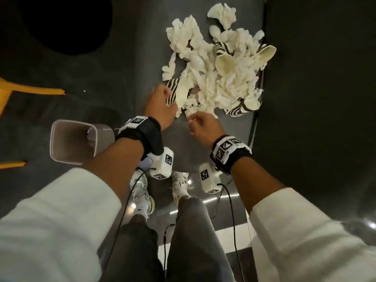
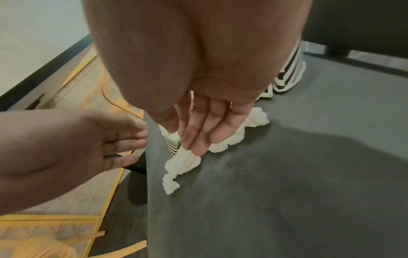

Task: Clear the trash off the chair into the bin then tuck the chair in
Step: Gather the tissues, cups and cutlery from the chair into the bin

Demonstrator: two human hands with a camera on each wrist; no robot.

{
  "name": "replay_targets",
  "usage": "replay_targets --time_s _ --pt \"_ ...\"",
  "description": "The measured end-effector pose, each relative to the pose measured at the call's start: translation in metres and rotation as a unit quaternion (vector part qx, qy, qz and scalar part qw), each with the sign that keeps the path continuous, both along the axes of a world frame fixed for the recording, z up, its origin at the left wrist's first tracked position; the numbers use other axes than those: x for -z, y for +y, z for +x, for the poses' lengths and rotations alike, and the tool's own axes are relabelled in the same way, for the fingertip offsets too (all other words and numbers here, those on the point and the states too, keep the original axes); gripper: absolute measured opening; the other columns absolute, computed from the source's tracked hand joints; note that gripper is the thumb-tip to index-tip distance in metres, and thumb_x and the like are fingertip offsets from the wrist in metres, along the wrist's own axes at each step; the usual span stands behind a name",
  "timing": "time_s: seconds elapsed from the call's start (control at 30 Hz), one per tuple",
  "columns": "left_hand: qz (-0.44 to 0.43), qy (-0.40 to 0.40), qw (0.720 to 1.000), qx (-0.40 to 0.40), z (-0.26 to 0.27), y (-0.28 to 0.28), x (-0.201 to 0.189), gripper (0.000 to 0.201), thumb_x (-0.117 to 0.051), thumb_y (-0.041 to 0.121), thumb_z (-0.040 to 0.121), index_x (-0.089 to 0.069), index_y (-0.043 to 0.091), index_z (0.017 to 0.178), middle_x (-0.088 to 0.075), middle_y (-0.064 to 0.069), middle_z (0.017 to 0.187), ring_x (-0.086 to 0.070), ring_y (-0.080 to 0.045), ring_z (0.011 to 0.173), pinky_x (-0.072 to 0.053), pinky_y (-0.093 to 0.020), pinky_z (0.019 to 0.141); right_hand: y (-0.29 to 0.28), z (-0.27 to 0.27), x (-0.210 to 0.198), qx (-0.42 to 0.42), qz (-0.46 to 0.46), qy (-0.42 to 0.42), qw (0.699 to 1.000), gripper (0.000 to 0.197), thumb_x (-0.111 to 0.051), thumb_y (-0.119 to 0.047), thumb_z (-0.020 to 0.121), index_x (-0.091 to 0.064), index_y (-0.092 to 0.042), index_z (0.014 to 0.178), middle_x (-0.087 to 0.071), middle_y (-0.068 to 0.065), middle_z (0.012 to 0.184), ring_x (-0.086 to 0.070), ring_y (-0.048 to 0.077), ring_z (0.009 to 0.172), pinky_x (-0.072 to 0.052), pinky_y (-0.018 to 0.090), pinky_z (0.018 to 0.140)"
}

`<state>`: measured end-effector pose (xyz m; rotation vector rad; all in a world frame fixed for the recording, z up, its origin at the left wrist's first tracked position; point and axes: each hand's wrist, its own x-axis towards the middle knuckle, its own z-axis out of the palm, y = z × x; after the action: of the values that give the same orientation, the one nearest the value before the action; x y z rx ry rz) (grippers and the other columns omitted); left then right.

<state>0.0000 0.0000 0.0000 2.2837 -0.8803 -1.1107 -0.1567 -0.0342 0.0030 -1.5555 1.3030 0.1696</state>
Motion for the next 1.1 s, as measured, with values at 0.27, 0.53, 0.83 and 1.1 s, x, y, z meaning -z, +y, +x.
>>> replay_targets --time_s 0.27,0.53,0.83,1.1 --pt "0.053 -0.040 0.997 0.049 0.001 -0.012 0.061 0.099 -0.076 0.042 0.066 -0.021 0.039 0.148 -0.019 -0.003 0.156 -0.030 -0.032 0.140 -0.032 -0.053 0.112 -0.003 0.020 0.032 -0.015 -0.031 0.029 0.999 0.023 -0.053 -0.019 0.095 -0.065 -0.014 0.115 -0.073 0.006 0.107 -0.068 0.024 0.096 -0.054 0.037 0.088" --pt "-0.032 -0.064 0.994 0.082 0.009 0.008 0.079 0.065 -0.065 0.000 0.077 -0.055 0.029 0.134 -0.045 -0.012 0.127 -0.049 -0.033 0.115 -0.041 -0.034 0.102 -0.010 0.006 0.027 -0.033 -0.184 0.103 0.977 0.028 -0.057 -0.023 0.092 -0.058 -0.020 0.120 -0.057 0.003 0.121 -0.061 0.027 0.102 -0.053 0.043 0.085" --pt "-0.107 0.114 0.983 -0.099 0.029 0.016 0.065 0.036 -0.064 0.007 0.079 -0.070 0.019 0.112 -0.074 -0.001 0.101 -0.069 -0.016 0.089 -0.060 -0.041 0.080 0.005 0.000 0.054 -0.159 -0.220 0.261 0.927 0.048 -0.070 -0.030 0.087 -0.053 -0.029 0.132 -0.042 0.005 0.143 -0.049 0.039 0.116 -0.052 0.047 0.087" --pt "-0.088 0.164 0.963 -0.196 0.035 0.047 0.058 0.024 -0.064 0.003 0.083 -0.069 0.017 0.102 -0.067 0.002 0.080 -0.059 -0.011 0.066 -0.049 -0.024 0.057 0.003 -0.005 0.046 -0.040 -0.164 0.099 0.981 0.029 -0.063 -0.014 0.088 -0.059 -0.009 0.116 -0.059 0.015 0.118 -0.059 0.034 0.103 -0.049 0.038 0.088"
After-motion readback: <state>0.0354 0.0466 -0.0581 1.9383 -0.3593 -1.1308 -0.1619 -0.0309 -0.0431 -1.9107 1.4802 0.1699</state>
